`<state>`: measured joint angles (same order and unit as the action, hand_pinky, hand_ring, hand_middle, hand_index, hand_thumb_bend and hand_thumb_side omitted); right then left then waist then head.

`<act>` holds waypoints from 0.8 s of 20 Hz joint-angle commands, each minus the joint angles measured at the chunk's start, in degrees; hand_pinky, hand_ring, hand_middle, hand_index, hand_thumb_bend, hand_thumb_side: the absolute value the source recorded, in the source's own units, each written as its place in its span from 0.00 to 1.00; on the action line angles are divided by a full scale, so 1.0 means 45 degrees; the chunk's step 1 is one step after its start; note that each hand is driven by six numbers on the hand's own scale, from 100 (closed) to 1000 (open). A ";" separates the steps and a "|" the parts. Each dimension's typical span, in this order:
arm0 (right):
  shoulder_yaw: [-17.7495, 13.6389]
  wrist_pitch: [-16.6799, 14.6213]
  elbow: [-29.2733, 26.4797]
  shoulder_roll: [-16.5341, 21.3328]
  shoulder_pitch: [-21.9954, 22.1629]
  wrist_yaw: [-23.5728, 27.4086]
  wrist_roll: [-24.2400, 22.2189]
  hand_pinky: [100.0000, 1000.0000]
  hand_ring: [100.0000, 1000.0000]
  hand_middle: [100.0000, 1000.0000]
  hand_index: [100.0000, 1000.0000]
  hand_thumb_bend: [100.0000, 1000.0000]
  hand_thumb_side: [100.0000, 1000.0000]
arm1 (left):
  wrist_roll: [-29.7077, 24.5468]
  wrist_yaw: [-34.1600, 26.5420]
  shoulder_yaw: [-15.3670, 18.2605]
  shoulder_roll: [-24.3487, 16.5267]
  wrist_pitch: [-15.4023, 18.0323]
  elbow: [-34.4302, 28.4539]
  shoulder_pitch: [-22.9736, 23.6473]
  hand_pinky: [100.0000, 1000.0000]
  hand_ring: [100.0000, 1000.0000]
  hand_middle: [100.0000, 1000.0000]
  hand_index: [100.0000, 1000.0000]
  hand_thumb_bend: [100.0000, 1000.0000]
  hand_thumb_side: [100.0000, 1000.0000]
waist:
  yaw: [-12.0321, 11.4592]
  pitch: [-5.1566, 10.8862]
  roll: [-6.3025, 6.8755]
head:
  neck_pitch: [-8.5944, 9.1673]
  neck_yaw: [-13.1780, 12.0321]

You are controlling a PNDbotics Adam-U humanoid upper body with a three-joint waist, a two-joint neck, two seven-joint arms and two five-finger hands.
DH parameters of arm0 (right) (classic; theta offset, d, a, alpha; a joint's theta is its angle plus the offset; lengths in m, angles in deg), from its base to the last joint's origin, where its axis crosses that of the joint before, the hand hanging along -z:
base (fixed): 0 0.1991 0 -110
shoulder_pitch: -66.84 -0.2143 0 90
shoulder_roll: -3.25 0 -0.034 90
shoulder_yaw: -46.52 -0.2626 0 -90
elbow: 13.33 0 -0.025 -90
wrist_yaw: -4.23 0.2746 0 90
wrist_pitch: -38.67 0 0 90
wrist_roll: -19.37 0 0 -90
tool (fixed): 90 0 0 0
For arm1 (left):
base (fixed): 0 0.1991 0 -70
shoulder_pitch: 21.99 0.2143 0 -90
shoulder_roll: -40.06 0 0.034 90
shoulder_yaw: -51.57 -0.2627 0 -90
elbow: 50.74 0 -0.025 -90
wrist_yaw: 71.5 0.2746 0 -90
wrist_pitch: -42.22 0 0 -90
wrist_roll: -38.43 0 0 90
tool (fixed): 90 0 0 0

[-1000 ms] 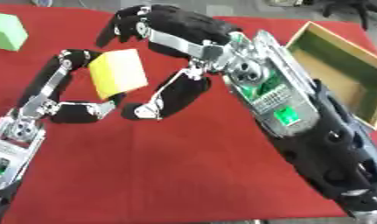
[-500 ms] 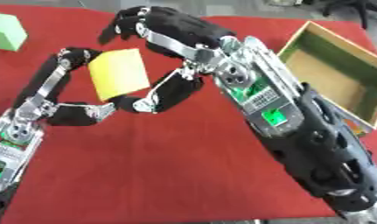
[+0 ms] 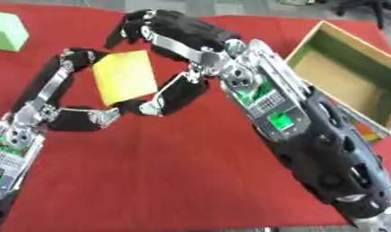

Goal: Pick up the objects with one hand, pass them to the other hand, and then place them into the box on the other side of the table.

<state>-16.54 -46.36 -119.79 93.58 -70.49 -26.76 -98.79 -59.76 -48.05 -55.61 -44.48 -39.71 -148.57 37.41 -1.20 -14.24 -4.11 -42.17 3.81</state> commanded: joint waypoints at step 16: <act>0.0046 -0.0023 0.0199 0.0008 -0.0109 0.0234 0.0033 0.75 0.73 0.60 0.66 0.39 0.00 | -0.0115 -0.0549 -0.0102 0.0014 0.0204 -0.0481 -0.0129 0.66 0.51 0.37 0.50 0.00 0.13 | 0.0001 0.0124 0.0064 | 0.0149 0.0077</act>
<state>-16.20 -46.55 -118.83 93.14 -70.49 -26.12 -98.80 -60.28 -50.07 -55.98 -44.48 -39.09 -149.10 37.58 -1.21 -14.54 -4.11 -42.11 4.09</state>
